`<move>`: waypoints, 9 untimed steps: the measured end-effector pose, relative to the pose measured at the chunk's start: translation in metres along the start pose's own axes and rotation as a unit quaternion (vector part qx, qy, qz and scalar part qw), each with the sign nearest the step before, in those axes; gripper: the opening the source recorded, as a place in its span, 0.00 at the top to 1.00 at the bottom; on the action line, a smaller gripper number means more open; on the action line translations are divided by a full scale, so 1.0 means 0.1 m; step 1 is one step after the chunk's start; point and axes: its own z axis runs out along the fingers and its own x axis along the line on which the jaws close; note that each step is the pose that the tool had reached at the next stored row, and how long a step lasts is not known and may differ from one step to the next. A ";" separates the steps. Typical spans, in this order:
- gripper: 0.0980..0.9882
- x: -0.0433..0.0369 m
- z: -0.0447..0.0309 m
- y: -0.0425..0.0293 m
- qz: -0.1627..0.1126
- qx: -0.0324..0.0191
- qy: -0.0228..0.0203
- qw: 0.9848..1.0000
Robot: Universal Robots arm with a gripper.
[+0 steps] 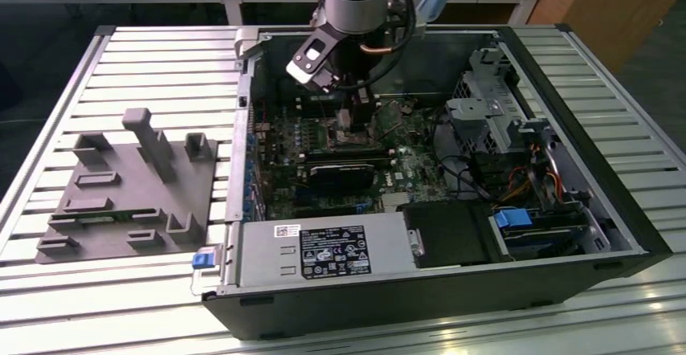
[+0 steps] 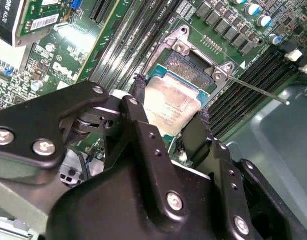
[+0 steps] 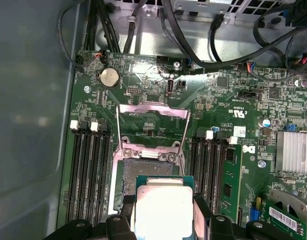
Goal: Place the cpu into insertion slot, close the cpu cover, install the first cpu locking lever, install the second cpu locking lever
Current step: 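Place the cpu into insertion slot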
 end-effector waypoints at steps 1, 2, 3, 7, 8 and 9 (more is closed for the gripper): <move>0.50 0.001 0.006 0.000 0.000 0.000 0.000 1.000; 0.50 0.001 0.012 -0.001 0.000 0.000 0.000 1.000; 0.50 0.002 0.019 -0.001 0.000 0.000 0.000 1.000; 0.50 0.016 0.072 -0.004 0.000 0.000 0.000 1.000; 0.50 0.022 0.089 -0.005 0.001 0.000 0.000 1.000; 0.50 0.029 0.108 -0.006 0.001 0.000 0.000 1.000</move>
